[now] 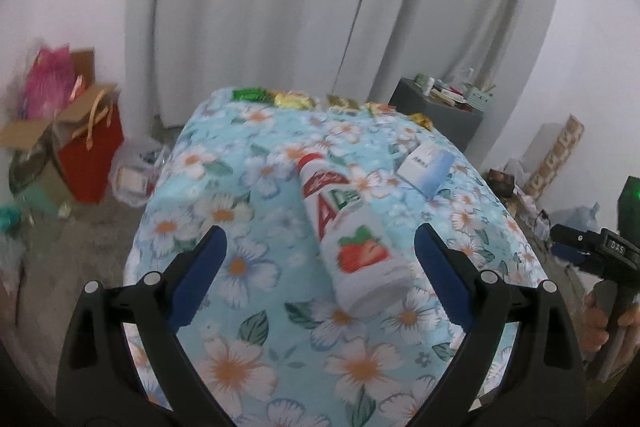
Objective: Collect trash
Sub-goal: 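Close the right tool around the white AD milk bottle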
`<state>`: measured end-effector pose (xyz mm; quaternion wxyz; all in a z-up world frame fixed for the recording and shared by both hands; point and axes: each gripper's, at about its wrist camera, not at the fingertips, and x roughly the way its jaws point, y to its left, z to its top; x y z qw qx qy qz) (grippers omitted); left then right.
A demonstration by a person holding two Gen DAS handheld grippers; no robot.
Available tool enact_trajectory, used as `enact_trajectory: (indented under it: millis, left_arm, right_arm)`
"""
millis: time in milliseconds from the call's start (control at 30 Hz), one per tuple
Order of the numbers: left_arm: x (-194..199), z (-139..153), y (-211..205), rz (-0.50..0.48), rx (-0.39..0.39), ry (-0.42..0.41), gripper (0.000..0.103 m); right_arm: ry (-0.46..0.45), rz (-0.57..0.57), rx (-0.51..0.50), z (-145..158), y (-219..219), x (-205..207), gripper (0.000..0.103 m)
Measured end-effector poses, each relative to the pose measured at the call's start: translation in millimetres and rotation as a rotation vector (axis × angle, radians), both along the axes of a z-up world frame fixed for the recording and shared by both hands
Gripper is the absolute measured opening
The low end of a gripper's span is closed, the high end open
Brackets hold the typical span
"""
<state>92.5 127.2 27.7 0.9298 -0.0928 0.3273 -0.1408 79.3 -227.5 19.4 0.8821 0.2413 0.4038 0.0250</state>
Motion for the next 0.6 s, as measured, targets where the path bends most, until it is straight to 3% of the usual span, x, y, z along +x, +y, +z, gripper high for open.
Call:
enact_trajectory:
  millis: [200, 433, 600]
  left_arm:
    - [9, -22, 9, -0.060, -0.119, 0.088, 0.091]
    - [16, -26, 19, -0.063, -0.110, 0.079, 0.090]
    - [14, -23, 36, -0.017, -0.058, 0.079, 0.090]
  right_arm:
    - [0.043, 0.123, 0.110, -12, 35, 24, 0.096]
    - [0.104, 0.249, 0.254, -19, 74, 66, 0.092]
    - [0.169, 0.355, 0.241, -29, 132, 119, 0.092]
